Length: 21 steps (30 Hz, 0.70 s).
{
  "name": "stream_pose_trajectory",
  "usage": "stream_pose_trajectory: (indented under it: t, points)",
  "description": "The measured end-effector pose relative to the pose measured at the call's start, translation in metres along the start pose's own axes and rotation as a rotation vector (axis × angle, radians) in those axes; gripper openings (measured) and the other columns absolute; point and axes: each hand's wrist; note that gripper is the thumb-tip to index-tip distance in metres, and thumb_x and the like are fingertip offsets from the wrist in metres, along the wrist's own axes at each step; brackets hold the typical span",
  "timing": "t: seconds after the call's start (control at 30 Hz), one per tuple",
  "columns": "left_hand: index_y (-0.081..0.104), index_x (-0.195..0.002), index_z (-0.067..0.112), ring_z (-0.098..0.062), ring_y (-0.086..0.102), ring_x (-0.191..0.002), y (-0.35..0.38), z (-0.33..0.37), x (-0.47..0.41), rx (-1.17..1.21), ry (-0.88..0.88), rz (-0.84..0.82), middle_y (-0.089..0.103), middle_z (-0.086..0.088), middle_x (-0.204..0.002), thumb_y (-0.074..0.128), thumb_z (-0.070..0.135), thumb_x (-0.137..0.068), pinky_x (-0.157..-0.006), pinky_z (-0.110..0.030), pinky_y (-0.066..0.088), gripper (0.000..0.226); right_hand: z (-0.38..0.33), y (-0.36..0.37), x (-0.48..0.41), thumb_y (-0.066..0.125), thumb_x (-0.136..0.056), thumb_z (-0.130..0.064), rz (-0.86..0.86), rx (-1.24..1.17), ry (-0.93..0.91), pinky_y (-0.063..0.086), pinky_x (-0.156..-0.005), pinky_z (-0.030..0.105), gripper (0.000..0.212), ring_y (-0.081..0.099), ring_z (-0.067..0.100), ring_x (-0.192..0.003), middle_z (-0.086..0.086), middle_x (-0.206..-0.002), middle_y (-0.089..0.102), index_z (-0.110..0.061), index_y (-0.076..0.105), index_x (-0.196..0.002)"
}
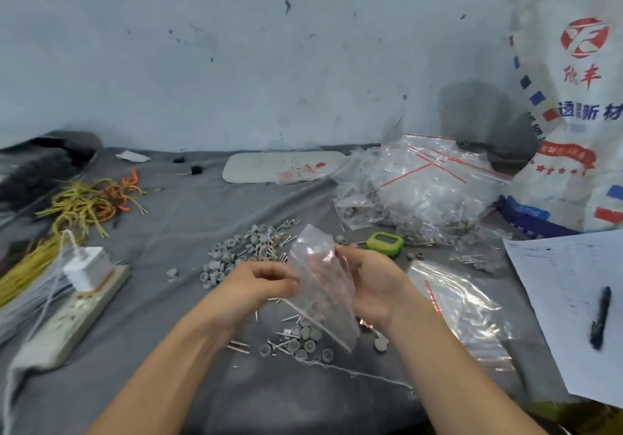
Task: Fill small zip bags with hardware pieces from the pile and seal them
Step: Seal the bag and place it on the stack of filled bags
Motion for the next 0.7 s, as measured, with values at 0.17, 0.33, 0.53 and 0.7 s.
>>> stream_pose_trajectory:
  t: [0.17, 0.33, 0.53, 0.7]
  points:
    - [0.075, -0.096, 0.011, -0.027, 0.069, -0.090, -0.020, -0.007, 0.003, 0.246, -0.079, 0.009, 0.074, -0.009, -0.099, 0.086, 0.028, -0.062, -0.074, -0.030, 0.051, 0.040, -0.004, -0.001, -0.015, 0.046, -0.103, -0.012, -0.025, -0.254, -0.058, 0.062, -0.074, 0.036, 0.033, 0.077, 0.026, -0.073, 0.021, -0.091, 0.076, 0.008, 0.072, -0.096]
    - [0.067, -0.115, 0.008, -0.022, 0.075, -0.097, -0.007, -0.009, 0.012, 0.441, -0.131, -0.027, 0.076, -0.013, -0.111, 0.085, 0.007, -0.069, -0.071, -0.027, 0.060, 0.050, -0.008, 0.001, -0.023, 0.046, -0.107, -0.013, -0.002, -0.394, -0.144, 0.063, -0.080, 0.041, 0.030, 0.074, 0.026, -0.093, 0.017, -0.118, 0.071, 0.007, 0.067, -0.114]
    - [0.079, -0.088, 0.008, -0.013, 0.075, -0.073, -0.020, -0.011, 0.018, 0.527, -0.117, 0.055, 0.078, -0.011, -0.096, 0.074, 0.004, -0.062, -0.059, -0.023, 0.060, 0.027, 0.000, -0.009, -0.041, 0.051, -0.105, -0.009, 0.170, -0.273, -0.251, 0.053, -0.103, 0.042, 0.031, 0.066, 0.026, -0.118, 0.018, -0.129, 0.067, 0.005, 0.063, -0.131]
    - [0.079, -0.075, 0.005, -0.014, 0.070, -0.061, -0.031, -0.004, 0.026, 0.310, -0.029, 0.275, 0.077, -0.013, -0.080, 0.077, 0.000, -0.067, -0.058, -0.023, 0.060, 0.009, 0.020, -0.010, -0.038, 0.076, -0.086, -0.019, 0.805, 0.956, -0.721, 0.051, -0.074, 0.024, 0.011, 0.066, 0.005, -0.080, -0.016, -0.085, 0.071, -0.027, 0.071, -0.092]
Point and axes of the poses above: each hand's wrist, its own x-axis away from the middle knuckle, its own y-axis out of the palm, z = x × y
